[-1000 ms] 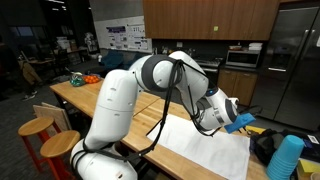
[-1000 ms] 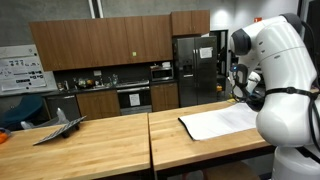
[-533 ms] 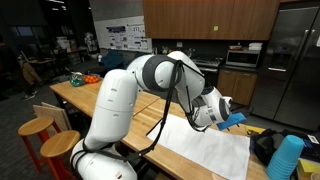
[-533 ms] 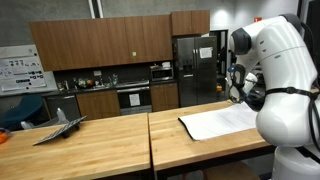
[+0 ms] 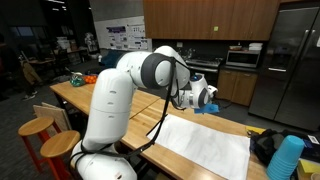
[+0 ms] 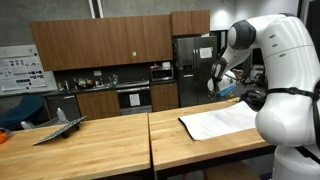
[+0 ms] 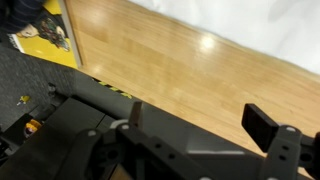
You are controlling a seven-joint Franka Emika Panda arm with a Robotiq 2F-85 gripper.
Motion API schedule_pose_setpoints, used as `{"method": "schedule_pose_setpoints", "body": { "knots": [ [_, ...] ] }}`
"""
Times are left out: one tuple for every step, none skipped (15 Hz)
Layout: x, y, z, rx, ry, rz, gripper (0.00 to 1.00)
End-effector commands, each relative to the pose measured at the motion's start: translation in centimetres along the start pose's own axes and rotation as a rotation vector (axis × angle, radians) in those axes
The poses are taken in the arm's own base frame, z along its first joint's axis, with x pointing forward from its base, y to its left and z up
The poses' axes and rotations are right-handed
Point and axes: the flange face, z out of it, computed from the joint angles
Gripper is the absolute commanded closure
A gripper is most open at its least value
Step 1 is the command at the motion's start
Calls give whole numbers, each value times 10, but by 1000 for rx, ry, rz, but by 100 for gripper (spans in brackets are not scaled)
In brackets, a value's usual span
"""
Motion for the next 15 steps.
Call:
{"method": "schedule_pose_setpoints", "body": {
  "knots": [
    [45,-42,-23,100,14,124,0],
    [59,-60,-27,142,24,149,0],
    [74,-79,-30,204,38,157,0],
    [87,-95,-32,243,41,177,0],
    [99,-109,-36,282,42,197,0],
    [111,-122,-41,313,34,210,0],
    [121,-132,-45,336,23,222,0],
    [128,-140,-49,357,10,226,0],
    [135,-146,-52,367,-17,228,0],
    [141,-151,-54,375,-48,231,0],
    [142,-154,-56,378,-90,225,0],
    [144,-156,-56,376,-132,223,0],
    [144,-157,-57,375,-177,223,0],
    [142,-157,-57,378,-219,218,0],
    [140,-157,-57,386,-257,209,0]
  ]
}}
